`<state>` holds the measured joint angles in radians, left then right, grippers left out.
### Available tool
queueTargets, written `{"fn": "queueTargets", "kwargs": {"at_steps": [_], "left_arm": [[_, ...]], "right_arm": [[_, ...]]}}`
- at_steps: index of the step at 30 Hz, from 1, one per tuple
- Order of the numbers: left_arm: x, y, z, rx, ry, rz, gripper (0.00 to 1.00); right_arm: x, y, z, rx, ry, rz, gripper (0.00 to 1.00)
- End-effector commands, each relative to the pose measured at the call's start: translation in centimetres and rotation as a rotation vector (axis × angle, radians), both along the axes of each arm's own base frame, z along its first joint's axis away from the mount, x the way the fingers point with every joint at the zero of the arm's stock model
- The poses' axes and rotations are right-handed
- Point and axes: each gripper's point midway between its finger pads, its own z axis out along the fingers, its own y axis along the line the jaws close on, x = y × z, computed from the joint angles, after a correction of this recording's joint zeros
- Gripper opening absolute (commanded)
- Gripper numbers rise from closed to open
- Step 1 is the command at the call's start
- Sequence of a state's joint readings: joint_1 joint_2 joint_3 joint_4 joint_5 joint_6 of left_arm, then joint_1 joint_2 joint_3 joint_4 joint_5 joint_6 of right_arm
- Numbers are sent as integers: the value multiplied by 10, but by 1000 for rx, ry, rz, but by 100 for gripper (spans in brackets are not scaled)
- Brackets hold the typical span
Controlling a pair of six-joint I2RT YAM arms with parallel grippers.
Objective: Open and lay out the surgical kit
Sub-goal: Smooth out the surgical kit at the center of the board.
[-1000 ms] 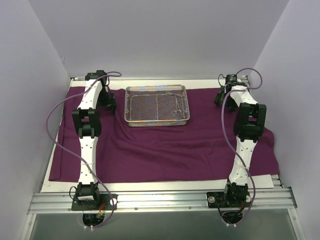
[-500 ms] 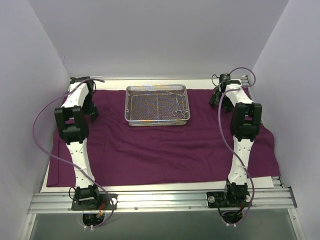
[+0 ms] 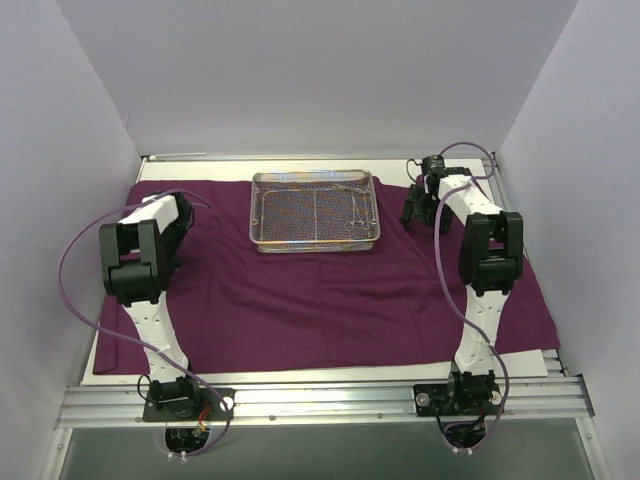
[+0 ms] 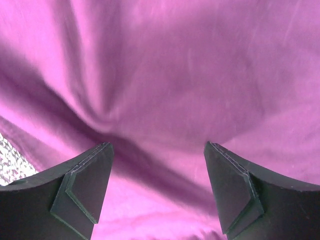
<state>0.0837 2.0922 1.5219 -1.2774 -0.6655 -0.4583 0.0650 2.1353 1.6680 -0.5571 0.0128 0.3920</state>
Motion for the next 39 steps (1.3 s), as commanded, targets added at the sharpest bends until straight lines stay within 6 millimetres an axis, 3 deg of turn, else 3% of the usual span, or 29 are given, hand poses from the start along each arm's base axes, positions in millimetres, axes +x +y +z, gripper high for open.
{"fn": "queueTargets", "kwargs": {"at_steps": [1,4,10,21,31,36,39], "left_arm": [[1,26,10,77,-114,75,2],[-1,44,12,108,-134,107,2],[-7,66,10,173,-103,164,2],[-14,85,-11,239,-34,177,2],[-37,132,-13,385,84,281,2],[-44,151,16,524,117,305,2],[-44,147,30,551,91,326,2]], "right_arm": [[-9,5,33,45,-43,9,75],[-14,13,41,63,-65,23,75],[-23,16,26,79,-45,20,75],[-18,20,25,99,-57,29,75],[-18,27,20,141,-52,36,75],[-19,31,19,160,-49,41,75],[-21,32,17,171,-44,42,75]]}}
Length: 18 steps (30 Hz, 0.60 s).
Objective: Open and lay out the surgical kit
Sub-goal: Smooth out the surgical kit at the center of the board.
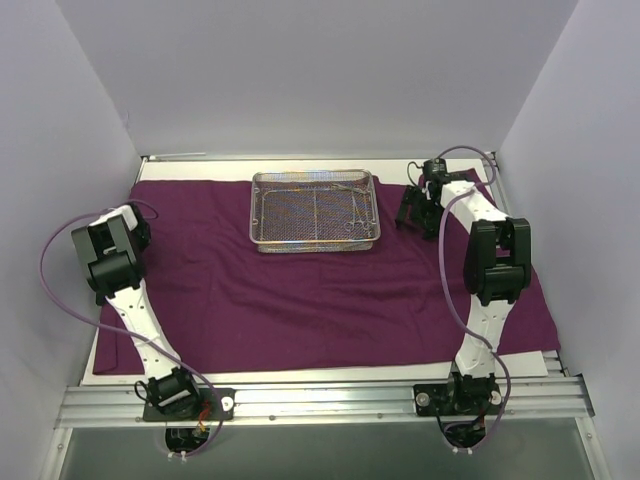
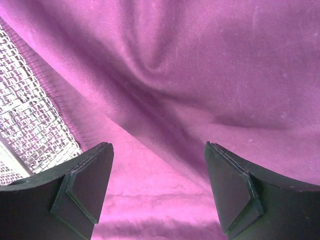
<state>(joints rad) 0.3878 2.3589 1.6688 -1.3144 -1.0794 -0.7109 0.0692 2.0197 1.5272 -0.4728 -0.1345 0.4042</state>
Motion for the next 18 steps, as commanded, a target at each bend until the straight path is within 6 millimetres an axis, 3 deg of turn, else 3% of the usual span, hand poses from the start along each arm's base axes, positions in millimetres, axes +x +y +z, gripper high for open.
{"fn": "queueTargets", "kwargs": {"at_steps": [1,4,7,12,18], "left_arm": [[-4,1,53,108,6,-3,2],[13,-30,50,11,-28,-110,2],[27,-47,27,-94,-115,-152,2],[32,-49,6,-165,-86,-157,2],[22,-39,-21,-199,-49,-123,2]], "right_arm": [[-7,5,3,26,8,1,75],[-6,5,1,26,7,1,75],[-5,6,-1,28,8,0,75],[-4,6,-2,30,10,1,75],[-6,4,-1,23,8,-3,75]]}}
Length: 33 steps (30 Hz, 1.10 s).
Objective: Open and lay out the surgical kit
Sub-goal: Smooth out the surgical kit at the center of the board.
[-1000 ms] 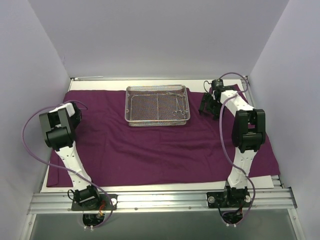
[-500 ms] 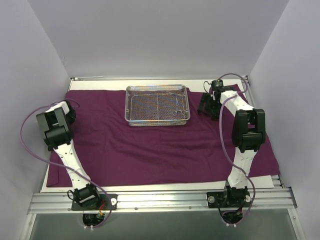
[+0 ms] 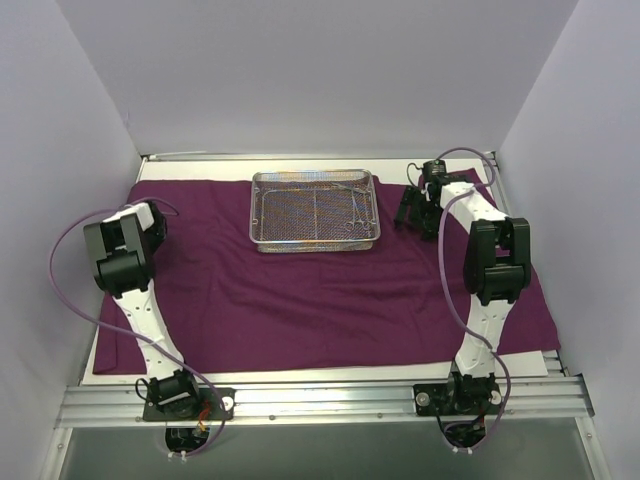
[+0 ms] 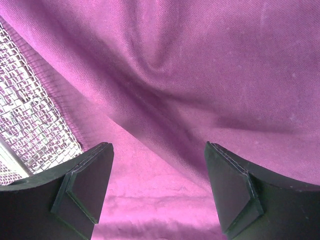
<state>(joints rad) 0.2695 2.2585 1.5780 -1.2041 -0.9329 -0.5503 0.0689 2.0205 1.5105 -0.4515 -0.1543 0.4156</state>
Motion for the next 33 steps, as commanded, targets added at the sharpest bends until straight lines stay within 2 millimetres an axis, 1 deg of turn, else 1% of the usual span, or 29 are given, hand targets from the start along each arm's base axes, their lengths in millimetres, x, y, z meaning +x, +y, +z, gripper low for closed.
{"fn": "queueTargets", "kwargs": {"at_steps": [1,2,5,7,8,9,10,11,13,14,17,18,19,20,23,24,25,26,28,30,33], "left_arm": [[-2,9,-17,-47,-1,9,2],[-2,10,-23,-52,-11,3,2],[-2,11,-31,-60,-1,-15,2],[-6,16,-34,-19,19,2,2],[-15,18,-29,2,61,15,2],[-14,24,-23,35,62,29,2],[-17,31,-17,88,78,36,2],[-26,38,-9,106,101,61,2],[-33,51,2,169,90,109,2],[-44,58,9,182,117,141,2],[-52,75,23,240,136,175,2],[-53,76,26,248,137,184,2],[-47,78,30,256,123,193,2],[-47,78,36,271,126,193,2],[-33,67,49,287,96,151,2],[-24,57,50,276,82,123,2],[-19,53,54,279,76,97,2],[-17,48,56,279,76,84,2],[-12,37,52,245,76,65,2],[-13,32,53,239,75,72,2],[-6,24,52,229,77,29,2]], "right_arm": [[-7,-1,3,-2,8,0,75],[-7,-2,4,-2,6,-2,75],[-9,-6,3,0,6,-12,75],[-11,-8,2,1,11,-16,75],[-12,-8,2,2,11,-16,75],[-11,-9,2,2,10,-19,75],[-12,-10,3,2,8,-19,75],[-13,-11,2,3,10,-21,75],[-12,-10,3,12,4,-23,75],[-13,-10,2,13,7,-22,75],[-13,-9,3,24,3,-23,75],[-13,-8,3,26,4,-23,75],[-12,-7,3,29,1,-21,75],[-12,-7,3,31,2,-22,75],[-12,-7,4,31,-2,-22,75],[-12,-7,4,30,-2,-21,75],[-12,-8,6,30,-5,-24,75],[-12,-8,6,29,-5,-24,75],[-9,-9,10,24,-12,-24,75],[-6,-9,14,20,-18,-26,75],[-1,-11,19,11,-34,-30,77]]}}
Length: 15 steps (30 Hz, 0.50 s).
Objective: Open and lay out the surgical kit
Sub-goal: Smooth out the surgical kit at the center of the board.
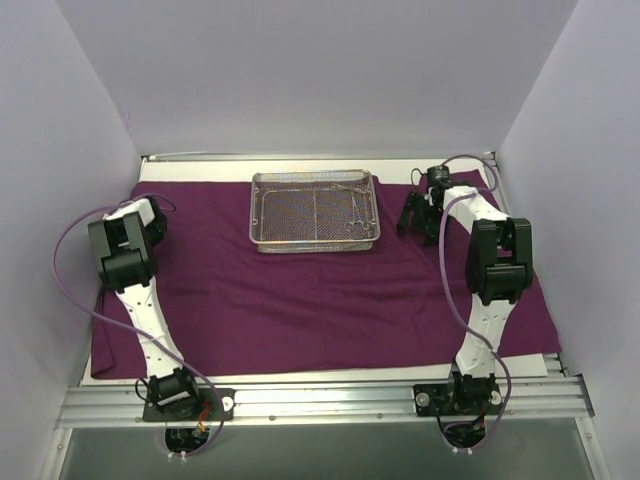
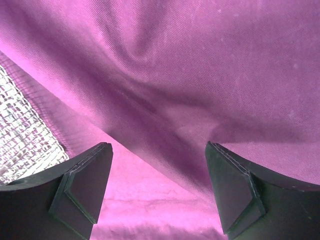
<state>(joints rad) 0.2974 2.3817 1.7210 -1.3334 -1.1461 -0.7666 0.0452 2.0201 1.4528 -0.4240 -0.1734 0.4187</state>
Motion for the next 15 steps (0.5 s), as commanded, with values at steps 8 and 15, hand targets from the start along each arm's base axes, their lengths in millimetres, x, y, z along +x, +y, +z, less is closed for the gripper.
{"fn": "queueTargets", "kwargs": {"at_steps": [8,15], "left_arm": [[41,-80,20,-296,-74,-143,2],[80,-119,36,-458,-240,-218,2]], "right_arm": [[37,-68,43,-170,-97,-113,77],[71,-98,35,-256,-94,-106,77]]}}
